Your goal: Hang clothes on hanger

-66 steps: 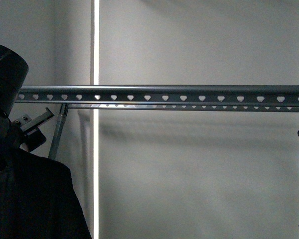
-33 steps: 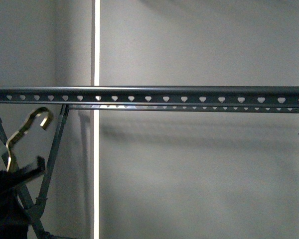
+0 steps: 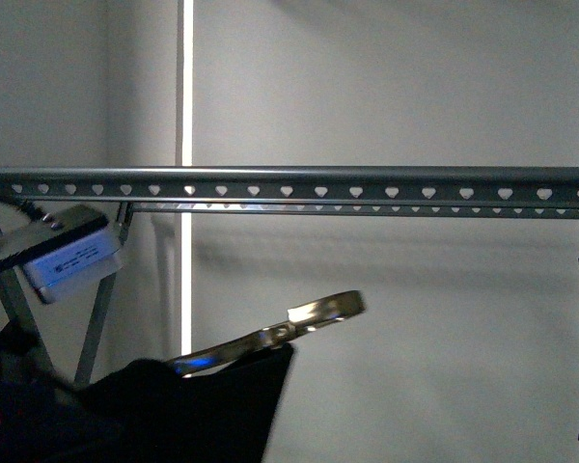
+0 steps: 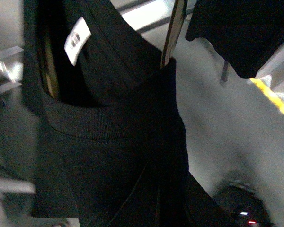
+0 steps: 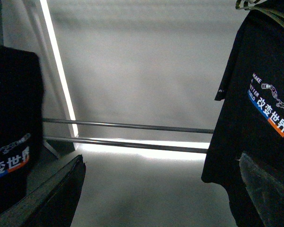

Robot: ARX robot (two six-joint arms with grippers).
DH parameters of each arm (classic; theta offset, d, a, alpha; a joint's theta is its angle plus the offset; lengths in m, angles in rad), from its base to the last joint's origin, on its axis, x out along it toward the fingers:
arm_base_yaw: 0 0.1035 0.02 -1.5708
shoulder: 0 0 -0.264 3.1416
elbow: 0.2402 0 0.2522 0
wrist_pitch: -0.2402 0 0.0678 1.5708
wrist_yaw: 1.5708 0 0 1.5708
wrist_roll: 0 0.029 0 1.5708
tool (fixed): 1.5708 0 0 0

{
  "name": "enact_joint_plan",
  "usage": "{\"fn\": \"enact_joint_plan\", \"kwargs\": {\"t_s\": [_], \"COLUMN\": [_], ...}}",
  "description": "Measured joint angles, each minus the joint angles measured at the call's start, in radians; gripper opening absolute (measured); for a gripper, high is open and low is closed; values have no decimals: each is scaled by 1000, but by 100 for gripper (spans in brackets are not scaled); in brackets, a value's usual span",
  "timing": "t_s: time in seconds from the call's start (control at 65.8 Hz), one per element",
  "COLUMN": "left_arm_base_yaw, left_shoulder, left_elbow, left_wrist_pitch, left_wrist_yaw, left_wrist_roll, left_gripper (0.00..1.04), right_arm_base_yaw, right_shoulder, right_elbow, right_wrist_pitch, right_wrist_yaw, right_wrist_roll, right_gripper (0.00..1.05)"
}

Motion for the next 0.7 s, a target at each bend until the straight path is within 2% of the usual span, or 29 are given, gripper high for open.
{"fn": "enact_joint_plan", "kwargs": {"t_s": [0.122,0.289,0.41,0.532,0.699], "left_arm_base_yaw": [-19,-40,-48,-58,-89], "left_shoulder": [40,106,153,200,229], "left_elbow": [76,198,267,320,356], "left_wrist_pitch": [10,-30,-46,-38,11], "left_wrist_yaw": [44,174,185,188,212], "left_wrist_roll": [309,750,983,1130,1163], "left_gripper": [5,5,5,5,5], "right_arm_base_yaw": [0,0,0,0,0], "right_shoulder": [0,0,0,0,0], "right_elbow": [0,0,0,0,0], "right_wrist_pitch": [0,0,0,0,0], "right_wrist_yaw": [0,0,-1,0,0], "right_wrist_roll": [0,0,0,0,0], "right_gripper": [97,97,97,97,97]}}
